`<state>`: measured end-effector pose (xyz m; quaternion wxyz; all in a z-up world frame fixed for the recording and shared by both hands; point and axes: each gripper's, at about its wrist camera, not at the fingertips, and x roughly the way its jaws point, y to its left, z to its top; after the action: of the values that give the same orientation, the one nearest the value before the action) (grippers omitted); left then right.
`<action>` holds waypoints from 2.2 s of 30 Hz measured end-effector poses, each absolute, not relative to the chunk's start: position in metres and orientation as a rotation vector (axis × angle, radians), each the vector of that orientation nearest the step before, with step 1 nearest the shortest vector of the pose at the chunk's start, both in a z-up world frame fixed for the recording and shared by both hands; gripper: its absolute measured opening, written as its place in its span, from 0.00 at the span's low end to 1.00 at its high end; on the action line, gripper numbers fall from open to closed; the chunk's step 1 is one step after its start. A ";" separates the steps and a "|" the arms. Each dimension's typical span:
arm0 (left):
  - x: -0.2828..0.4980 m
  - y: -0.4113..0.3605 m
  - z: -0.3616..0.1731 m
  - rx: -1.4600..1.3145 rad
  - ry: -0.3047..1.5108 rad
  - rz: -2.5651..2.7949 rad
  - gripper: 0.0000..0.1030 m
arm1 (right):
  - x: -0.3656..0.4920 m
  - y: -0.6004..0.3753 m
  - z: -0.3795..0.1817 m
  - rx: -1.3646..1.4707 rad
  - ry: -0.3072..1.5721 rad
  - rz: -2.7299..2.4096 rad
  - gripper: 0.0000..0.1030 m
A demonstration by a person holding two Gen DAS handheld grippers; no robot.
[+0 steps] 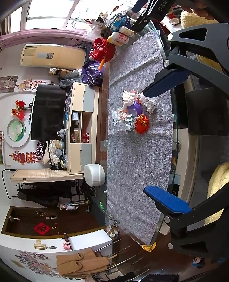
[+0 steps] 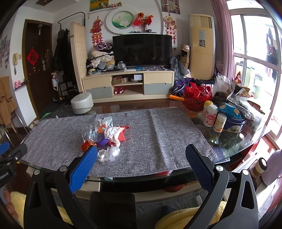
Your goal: Collect trash
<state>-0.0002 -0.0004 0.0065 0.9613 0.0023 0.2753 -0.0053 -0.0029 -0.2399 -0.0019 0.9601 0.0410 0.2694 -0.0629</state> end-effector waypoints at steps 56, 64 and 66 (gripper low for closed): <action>0.114 -0.007 -0.072 0.079 0.763 -0.063 0.85 | 0.115 -0.240 -0.080 0.150 0.772 -0.008 0.86; 0.152 -0.013 -0.107 0.095 0.849 -0.120 0.68 | 0.158 -0.226 -0.114 0.220 0.872 0.140 0.59; 0.159 -0.013 -0.111 0.088 0.862 -0.130 0.65 | 0.169 -0.221 -0.123 0.223 0.899 0.161 0.52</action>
<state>0.1592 -0.0125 -0.1108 0.9055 0.0427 0.4175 -0.0629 0.1691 -0.2207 -0.1230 0.8916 0.1073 0.4331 0.0773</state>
